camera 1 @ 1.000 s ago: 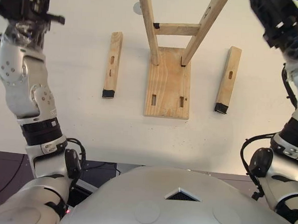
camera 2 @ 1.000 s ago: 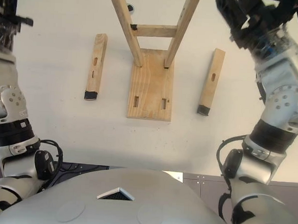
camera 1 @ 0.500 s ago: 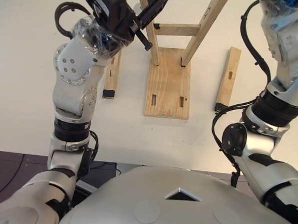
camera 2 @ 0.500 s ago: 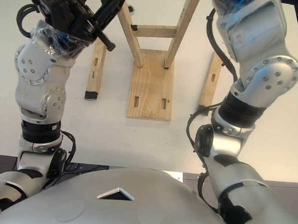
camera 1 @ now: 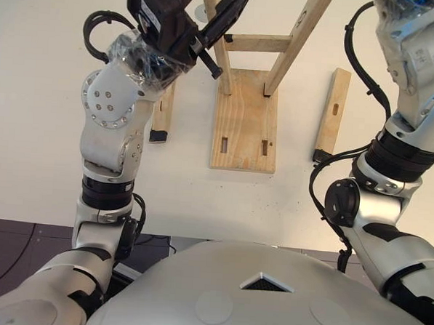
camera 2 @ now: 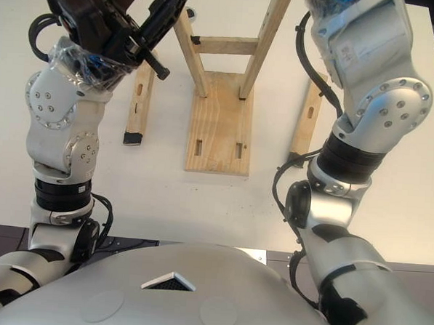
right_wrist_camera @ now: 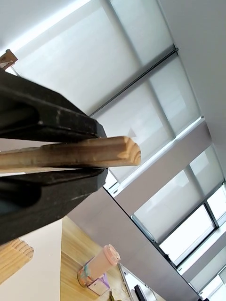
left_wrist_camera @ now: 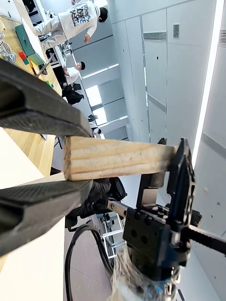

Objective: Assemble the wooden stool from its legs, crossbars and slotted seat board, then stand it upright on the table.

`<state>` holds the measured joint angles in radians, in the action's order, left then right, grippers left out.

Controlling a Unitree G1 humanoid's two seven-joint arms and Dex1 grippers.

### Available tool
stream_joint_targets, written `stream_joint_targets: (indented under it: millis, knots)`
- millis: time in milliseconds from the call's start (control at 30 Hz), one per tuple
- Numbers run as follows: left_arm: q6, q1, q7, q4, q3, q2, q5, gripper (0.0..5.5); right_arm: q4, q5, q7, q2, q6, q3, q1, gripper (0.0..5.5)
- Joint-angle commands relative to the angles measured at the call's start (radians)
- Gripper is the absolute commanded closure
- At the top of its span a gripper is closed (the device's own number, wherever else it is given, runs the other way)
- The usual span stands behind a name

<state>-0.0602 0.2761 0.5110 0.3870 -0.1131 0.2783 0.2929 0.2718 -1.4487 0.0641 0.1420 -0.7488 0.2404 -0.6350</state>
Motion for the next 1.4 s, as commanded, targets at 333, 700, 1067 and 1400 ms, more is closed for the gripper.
stream_joint_targets:
  millis: [333, 700, 1067, 1400]
  knots:
    - [-0.115, -0.041, -0.048, -0.008, 0.019, 0.007, -0.007, 2.84, -0.054, 0.031, -0.031, 0.16, 0.042, 0.134, 0.05, 5.1]
    - [-0.108, -0.019, -0.214, -0.037, 0.145, -0.021, -0.069, 1.14, -0.171, 0.728, -0.226, 0.209, 0.41, 0.069, 0.542, 5.1]
    - [-0.115, -0.004, -0.211, -0.059, 0.137, -0.024, -0.075, 0.1, -0.233, 0.914, -0.208, 0.044, 0.586, 0.046, 0.624, 5.1]
    - [-0.113, -0.013, -0.216, -0.059, 0.132, -0.029, -0.08, 0.1, -0.261, 0.942, -0.216, 0.015, 0.616, 0.058, 0.623, 5.1]
